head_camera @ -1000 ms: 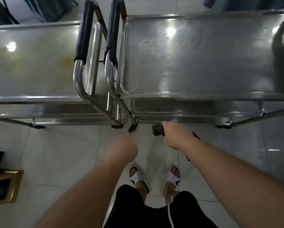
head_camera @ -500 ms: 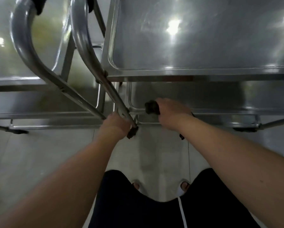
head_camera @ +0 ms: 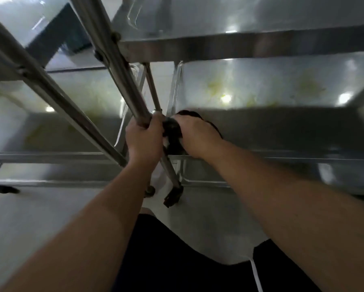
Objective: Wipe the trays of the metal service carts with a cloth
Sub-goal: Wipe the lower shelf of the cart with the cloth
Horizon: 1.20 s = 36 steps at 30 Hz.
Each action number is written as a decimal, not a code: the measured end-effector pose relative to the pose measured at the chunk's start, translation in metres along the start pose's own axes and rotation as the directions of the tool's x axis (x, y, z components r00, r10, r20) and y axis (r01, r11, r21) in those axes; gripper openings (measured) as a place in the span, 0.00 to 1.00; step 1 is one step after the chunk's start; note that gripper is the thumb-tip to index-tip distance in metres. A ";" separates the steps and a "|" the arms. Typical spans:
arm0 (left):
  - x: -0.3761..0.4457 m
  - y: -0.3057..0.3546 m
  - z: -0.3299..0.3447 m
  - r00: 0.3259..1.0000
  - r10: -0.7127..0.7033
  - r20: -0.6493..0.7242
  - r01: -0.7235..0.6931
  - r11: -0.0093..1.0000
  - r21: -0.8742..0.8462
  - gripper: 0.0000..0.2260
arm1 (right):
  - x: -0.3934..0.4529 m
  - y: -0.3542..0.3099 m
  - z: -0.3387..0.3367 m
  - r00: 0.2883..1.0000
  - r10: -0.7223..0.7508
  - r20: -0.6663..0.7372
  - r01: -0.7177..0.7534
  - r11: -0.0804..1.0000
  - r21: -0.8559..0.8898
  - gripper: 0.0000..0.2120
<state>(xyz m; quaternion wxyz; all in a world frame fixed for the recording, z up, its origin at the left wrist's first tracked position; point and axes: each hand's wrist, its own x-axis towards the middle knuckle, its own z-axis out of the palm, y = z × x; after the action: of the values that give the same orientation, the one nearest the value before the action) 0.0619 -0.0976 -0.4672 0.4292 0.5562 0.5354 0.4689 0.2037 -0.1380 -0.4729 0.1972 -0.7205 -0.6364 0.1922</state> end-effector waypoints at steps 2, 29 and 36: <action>0.004 -0.005 0.004 0.999 0.036 -0.028 -0.036 0.999 -0.003 0.12 | 0.008 0.005 0.018 0.968 -0.005 0.251 0.004 1.000 0.006 0.30; 0.011 -0.012 0.019 0.980 0.146 -0.134 -0.161 0.982 -0.103 0.23 | -0.070 0.208 -0.072 0.694 0.702 -0.158 -0.720 0.679 -0.144 0.33; 0.011 -0.011 0.019 0.976 0.157 -0.151 -0.173 0.980 -0.100 0.22 | 0.049 0.061 0.018 0.914 0.404 -0.025 -0.399 0.888 -0.228 0.32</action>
<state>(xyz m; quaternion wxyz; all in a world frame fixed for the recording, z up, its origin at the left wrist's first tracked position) 0.0779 -0.0860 -0.4807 0.3801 0.5387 0.4894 0.5709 0.2510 -0.0960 -0.5215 0.0620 -0.8520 -0.4938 0.1626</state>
